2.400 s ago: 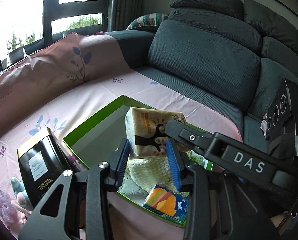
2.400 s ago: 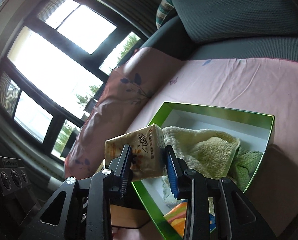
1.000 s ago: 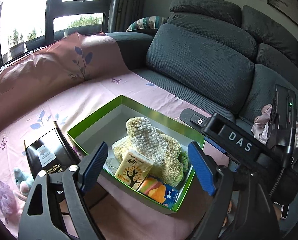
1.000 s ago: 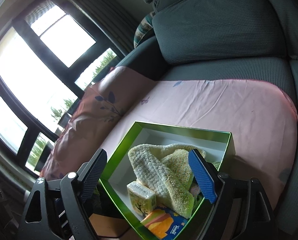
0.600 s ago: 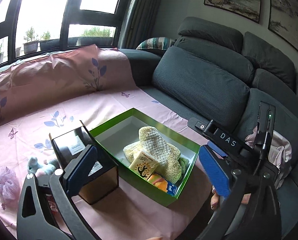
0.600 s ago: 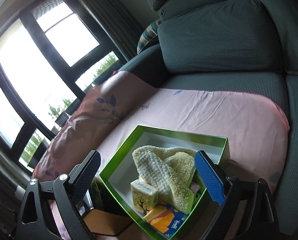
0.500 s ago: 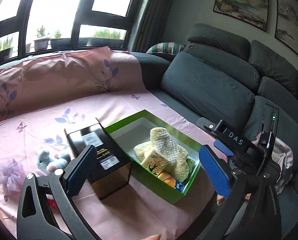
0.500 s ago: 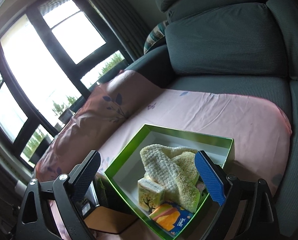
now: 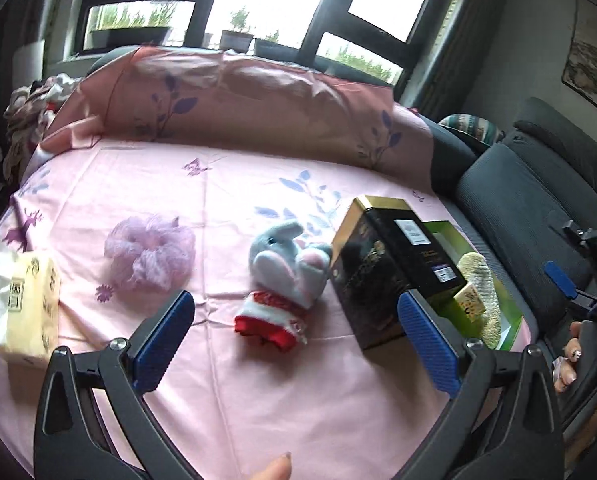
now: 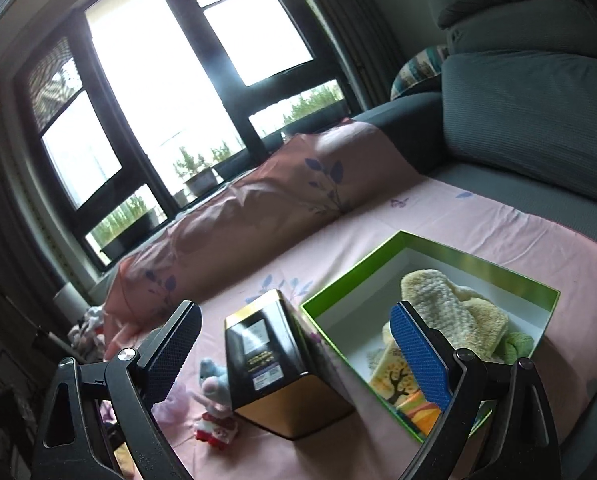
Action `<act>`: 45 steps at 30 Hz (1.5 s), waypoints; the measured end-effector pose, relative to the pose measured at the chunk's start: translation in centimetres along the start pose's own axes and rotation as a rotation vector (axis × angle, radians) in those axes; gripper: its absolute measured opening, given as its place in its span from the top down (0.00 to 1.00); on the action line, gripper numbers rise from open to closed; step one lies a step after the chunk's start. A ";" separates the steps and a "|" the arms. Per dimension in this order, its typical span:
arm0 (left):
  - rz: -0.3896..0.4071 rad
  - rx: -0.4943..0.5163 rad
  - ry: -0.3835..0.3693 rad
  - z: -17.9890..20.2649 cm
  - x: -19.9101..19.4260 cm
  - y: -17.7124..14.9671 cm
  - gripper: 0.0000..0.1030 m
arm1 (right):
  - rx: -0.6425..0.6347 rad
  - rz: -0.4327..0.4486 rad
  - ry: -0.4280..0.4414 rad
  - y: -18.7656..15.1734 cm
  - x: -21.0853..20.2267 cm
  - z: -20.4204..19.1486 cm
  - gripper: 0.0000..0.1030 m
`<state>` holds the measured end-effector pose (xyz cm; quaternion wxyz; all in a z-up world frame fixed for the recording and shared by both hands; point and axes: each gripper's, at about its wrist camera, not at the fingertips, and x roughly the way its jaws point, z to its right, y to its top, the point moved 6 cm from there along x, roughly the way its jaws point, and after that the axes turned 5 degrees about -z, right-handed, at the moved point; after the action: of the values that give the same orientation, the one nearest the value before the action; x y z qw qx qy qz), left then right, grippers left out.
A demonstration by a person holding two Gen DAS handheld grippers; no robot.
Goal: Organize soft objects
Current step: 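Move the right gripper to the red-and-white knitted hat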
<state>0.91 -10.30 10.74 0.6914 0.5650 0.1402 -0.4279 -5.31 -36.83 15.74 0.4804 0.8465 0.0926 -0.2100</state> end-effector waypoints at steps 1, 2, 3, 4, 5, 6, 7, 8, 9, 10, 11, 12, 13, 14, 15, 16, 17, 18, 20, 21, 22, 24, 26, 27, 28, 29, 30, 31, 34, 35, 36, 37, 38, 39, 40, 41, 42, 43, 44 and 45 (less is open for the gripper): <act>-0.010 -0.021 -0.002 -0.8 0.5 -0.3 0.01 | -0.009 -0.004 0.014 -0.1 0.1 -0.6 0.07; -0.019 -0.039 -0.008 -1.4 1.1 -0.6 0.01 | -0.018 -0.011 0.028 -0.3 0.3 -1.1 0.07; -0.032 -0.057 -0.013 -2.0 1.8 -0.9 0.01 | -0.027 -0.021 0.040 -0.5 0.5 -1.6 0.07; -0.051 -0.073 -0.011 -2.6 2.5 -1.1 0.01 | -0.036 -0.030 0.048 -0.7 0.6 -2.1 0.07; -0.071 -0.085 -0.006 -3.1 3.3 -1.4 0.01 | -0.046 -0.039 0.053 -0.8 0.9 -2.5 0.07; -0.086 -0.100 -0.004 -3.6 4.1 -1.6 0.01 | -0.055 -0.047 0.055 -1.0 1.1 -2.9 0.07; -0.098 -0.116 -0.011 -4.0 4.8 -1.8 0.02 | -0.062 -0.055 0.055 -1.2 1.3 -3.2 0.07; -0.113 -0.133 -0.022 -4.3 5.5 -2.0 0.02 | -0.069 -0.064 0.053 -1.3 1.6 -3.4 0.07; -0.132 -0.144 -0.030 -4.4 6.3 -2.1 0.02 | -0.075 -0.072 0.052 -1.5 1.8 -3.6 0.07; -0.151 -0.145 -0.034 -4.4 7.0 -2.1 0.02 | -0.080 -0.079 0.051 -1.6 2.0 -3.8 0.07; -0.167 -0.136 -0.034 -4.3 7.7 -2.1 0.02 | -0.085 -0.087 0.051 -1.8 2.2 -3.9 0.07; -0.181 -0.119 -0.038 -4.1 8.3 -2.1 0.02 | -0.088 -0.095 0.052 -1.9 2.4 -4.1 0.07; -0.194 -0.104 -0.047 -3.9 9.0 -2.0 0.02 | -0.091 -0.102 0.054 -2.0 2.6 -4.2 0.07; -0.208 -0.097 -0.053 -3.7 9.5 -2.0 0.03 | -0.094 -0.109 0.054 -2.1 2.8 -4.4 0.07; -0.215 -0.095 -0.063 -3.5 9.9 -2.0 0.03 | -0.096 -0.115 0.054 -2.2 2.9 -4.5 0.07; -0.215 -0.094 -0.076 -3.4 10.4 -2.0 0.03 | -0.099 -0.120 0.055 -2.3 3.1 -4.5 0.07; -0.216 -0.094 -0.085 -3.3 10.8 -2.0 0.03 | -0.101 -0.125 0.057 -2.4 3.2 -4.6 0.07; -0.223 -0.097 -0.084 -3.4 11.4 -2.0 0.03 | -0.103 -0.129 0.059 -2.5 3.4 -4.6 0.07; -0.253 -0.107 -0.056 -3.8 12.6 -2.2 0.04 | -0.107 -0.140 0.063 -2.7 3.7 -4.9 0.07; -0.267 -0.110 -0.045 -3.9 13.1 -2.3 0.07 | -0.108 -0.145 0.064 -2.7 3.8 -5.0 0.07; -0.275 -0.113 -0.040 -4.1 13.4 -2.4 0.11 | -0.108 -0.149 0.066 -2.8 3.9 -5.1 0.07; -0.272 -0.130 -0.044 -4.4 13.6 -2.5 0.18 | -0.115 -0.155 0.072 -2.9 4.1 -5.6 0.07; -0.256 -0.143 -0.098 -4.1 13.3 -2.4 0.46 | -0.128 -0.161 0.079 -3.1 4.2 -6.1 0.07; -0.262 -0.140 -0.120 -3.8 13.1 -2.5 0.48 | -0.137 -0.166 0.082 -3.2 4.3 -6.4 0.07; -0.250 -0.123 -0.096 -3.7 12.7 -2.4 0.51 | -0.148 -0.171 0.087 -3.4 4.4 -6.8 0.07; -0.231 -0.096 -0.068 -3.5 12.2 -2.5 0.55 | -0.160 -0.177 0.092 -3.6 4.5 -7.2 0.07; -0.216 -0.070 -0.031 -3.4 11.7 -2.6 0.56 | -0.173 -0.184 0.099 -3.8 4.6 -7.6 0.07; -0.211 -0.053 0.007 -3.5 11.3 -2.8 0.58 | -0.189 -0.194 0.109 -4.0 4.8 -8.1 0.07; -0.201 -0.066 0.040 -4.4 9.8 -3.3 0.61 | -0.229 -0.237 0.144 -5.0 5.6 -9.6 0.07; -0.197 -0.077 0.053 -4.9 9.2 -3.5 0.61 | -0.240 -0.252 0.158 -5.4 6.0 -10.1 0.07; -0.191 -0.085 0.071 -5.4 8.7 -3.6 0.61 | -0.249 -0.270 0.174 -5.8 6.4 -10.6 0.07; -0.184 -0.094 0.088 -5.8 8.3 -3.6 0.61 | -0.258 -0.295 0.197 -6.3 6.8 -11.3 0.07; -0.178 -0.108 0.099 -6.3 7.8 -3.6 0.61 | -0.267 -0.324 0.223 -6.9 7.2 -11.9 0.07; -0.173 -0.125 0.104 -6.9 7.4 -3.7 0.61 | -0.279 -0.352 0.253 -7.6 7.6 -12.6 0.07; -0.172 -0.144 0.109 -7.4 7.2 -3.7 0.61 | -0.290 -0.376 0.285 -8.2 7.9 -13.4 0.07; -0.174 -0.160 0.119 -8.0 6.9 -3.9 0.61 | -0.300 -0.399 0.314 -8.8 8.3 -14.1 0.07; -0.178 -0.176 0.134 -8.6 6.8 -4.1 0.61 | -0.308 -0.426 0.338 -9.5 8.7 -14.7 0.07; -0.182 -0.188 0.150 -9.2 6.7 -4.3 0.61 | -0.314 -0.454 0.357 -10.3 9.1 -15.4 0.07; -0.188 -0.200 0.160 -9.6 6.6 -4.6 0.61 | -0.316 -0.484 0.378 -11.0 9.7 -15.9 0.07; -0.197 -0.213 0.155 -9.9 6.6 -4.7 0.60 | -0.314 -0.519 0.401 -11.8 10.3 -16.4 0.07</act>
<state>4.15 -4.17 -0.04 0.6892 0.5034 0.2925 -0.4312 3.98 -17.15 9.38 0.5074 0.7351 0.4278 -0.1383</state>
